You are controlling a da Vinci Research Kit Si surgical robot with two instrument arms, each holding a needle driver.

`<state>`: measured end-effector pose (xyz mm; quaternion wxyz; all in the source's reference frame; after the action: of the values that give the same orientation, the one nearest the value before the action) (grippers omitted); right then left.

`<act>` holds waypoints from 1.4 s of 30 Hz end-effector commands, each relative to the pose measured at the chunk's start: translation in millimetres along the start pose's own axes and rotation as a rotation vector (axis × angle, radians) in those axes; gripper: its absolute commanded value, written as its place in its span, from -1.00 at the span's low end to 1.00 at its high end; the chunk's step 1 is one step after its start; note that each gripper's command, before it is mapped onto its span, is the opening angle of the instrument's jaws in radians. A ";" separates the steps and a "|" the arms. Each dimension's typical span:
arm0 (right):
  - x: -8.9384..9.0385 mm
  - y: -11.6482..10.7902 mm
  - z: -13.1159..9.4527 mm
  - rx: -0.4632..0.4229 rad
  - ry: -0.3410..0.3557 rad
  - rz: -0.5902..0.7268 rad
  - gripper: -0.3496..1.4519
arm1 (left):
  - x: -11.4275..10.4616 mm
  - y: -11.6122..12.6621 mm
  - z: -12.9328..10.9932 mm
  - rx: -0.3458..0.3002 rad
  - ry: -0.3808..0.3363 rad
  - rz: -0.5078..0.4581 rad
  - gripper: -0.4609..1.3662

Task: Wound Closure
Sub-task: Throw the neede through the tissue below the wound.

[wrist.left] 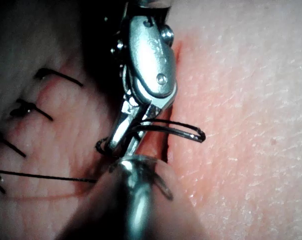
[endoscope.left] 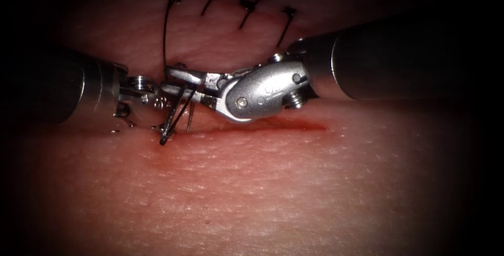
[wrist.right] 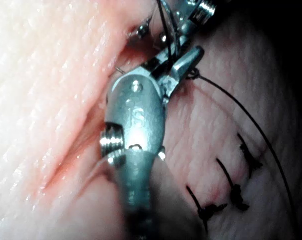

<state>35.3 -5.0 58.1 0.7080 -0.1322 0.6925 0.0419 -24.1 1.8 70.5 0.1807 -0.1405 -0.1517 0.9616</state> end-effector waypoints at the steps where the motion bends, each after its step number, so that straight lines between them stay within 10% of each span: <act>1: 0.0 0.0 0.0 -0.006 0.000 -0.001 -1.00 | 0.0 -0.1 -0.5 0.013 -0.005 -0.006 0.16; 18: -0.4 0.4 0.3 -0.033 0.002 0.016 -1.00 | -0.1 1.8 -6.1 0.038 -0.038 -0.034 -0.14; 26: -0.5 0.7 0.1 -0.079 0.001 0.073 -1.00 | -0.4 3.5 -4.5 0.051 -0.012 -0.054 -0.82; 42: -1.7 0.6 0.0 -0.073 -0.077 0.285 -1.00 | 0.0 7.3 -3.9 -0.005 0.144 -0.066 -0.76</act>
<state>35.1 -4.0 59.9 0.7151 -0.0561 0.6748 0.1738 -25.0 -3.8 64.3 0.2226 -0.2044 -0.1443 0.9422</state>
